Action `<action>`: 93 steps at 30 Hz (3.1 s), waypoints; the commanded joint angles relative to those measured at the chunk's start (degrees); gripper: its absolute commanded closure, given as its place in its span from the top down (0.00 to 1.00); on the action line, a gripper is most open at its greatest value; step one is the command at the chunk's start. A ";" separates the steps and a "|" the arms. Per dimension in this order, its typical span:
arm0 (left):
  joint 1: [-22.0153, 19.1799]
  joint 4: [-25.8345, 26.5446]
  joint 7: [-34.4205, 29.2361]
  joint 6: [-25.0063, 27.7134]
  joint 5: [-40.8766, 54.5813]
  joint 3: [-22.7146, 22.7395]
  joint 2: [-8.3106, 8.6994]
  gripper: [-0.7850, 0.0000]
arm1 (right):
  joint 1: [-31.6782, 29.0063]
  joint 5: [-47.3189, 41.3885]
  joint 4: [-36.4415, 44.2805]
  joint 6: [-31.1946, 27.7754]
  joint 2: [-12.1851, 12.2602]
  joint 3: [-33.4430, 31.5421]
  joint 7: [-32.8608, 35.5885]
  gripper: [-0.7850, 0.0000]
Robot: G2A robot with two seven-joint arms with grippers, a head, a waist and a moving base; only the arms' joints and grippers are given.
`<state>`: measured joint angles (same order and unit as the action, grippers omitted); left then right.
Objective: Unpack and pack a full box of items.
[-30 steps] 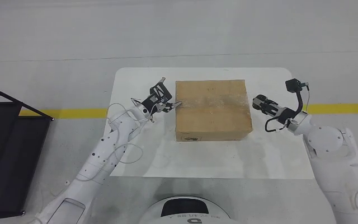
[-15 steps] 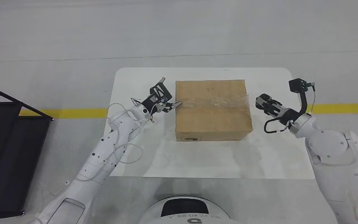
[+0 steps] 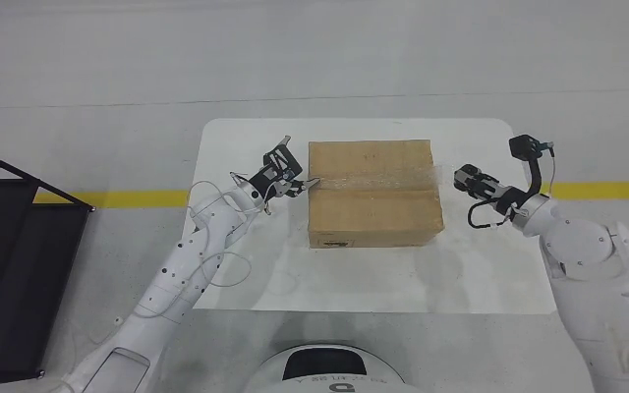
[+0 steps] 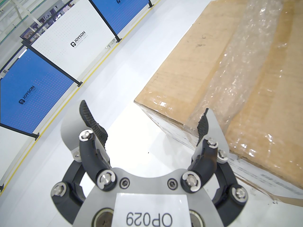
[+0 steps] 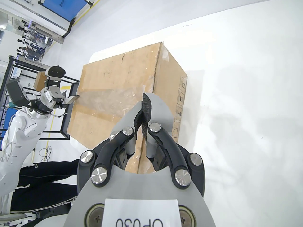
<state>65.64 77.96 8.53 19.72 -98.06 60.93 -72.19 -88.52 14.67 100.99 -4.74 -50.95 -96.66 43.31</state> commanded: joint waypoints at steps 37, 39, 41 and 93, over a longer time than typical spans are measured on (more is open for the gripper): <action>0.00 0.00 0.00 0.00 0.00 0.00 0.00 1.00 | 8.93 -0.38 -12.98 -0.80 -0.48 6.49 5.11 0.00; 0.00 0.00 0.00 0.00 0.00 0.00 0.00 1.00 | 9.39 -0.23 -13.59 -0.78 -0.53 7.05 5.17 0.00; 0.00 0.00 0.00 0.00 0.00 0.00 0.00 1.00 | 9.76 -0.34 -14.23 -0.80 -0.59 7.43 5.15 0.00; 0.00 0.00 0.00 0.00 0.00 0.00 0.00 1.00 | 9.39 -24.30 -10.72 -1.23 -1.17 1.76 6.97 1.00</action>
<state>65.64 77.96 8.53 19.72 -98.06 60.93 -72.19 -79.74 -7.71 89.89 -6.47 -52.04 -96.11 47.84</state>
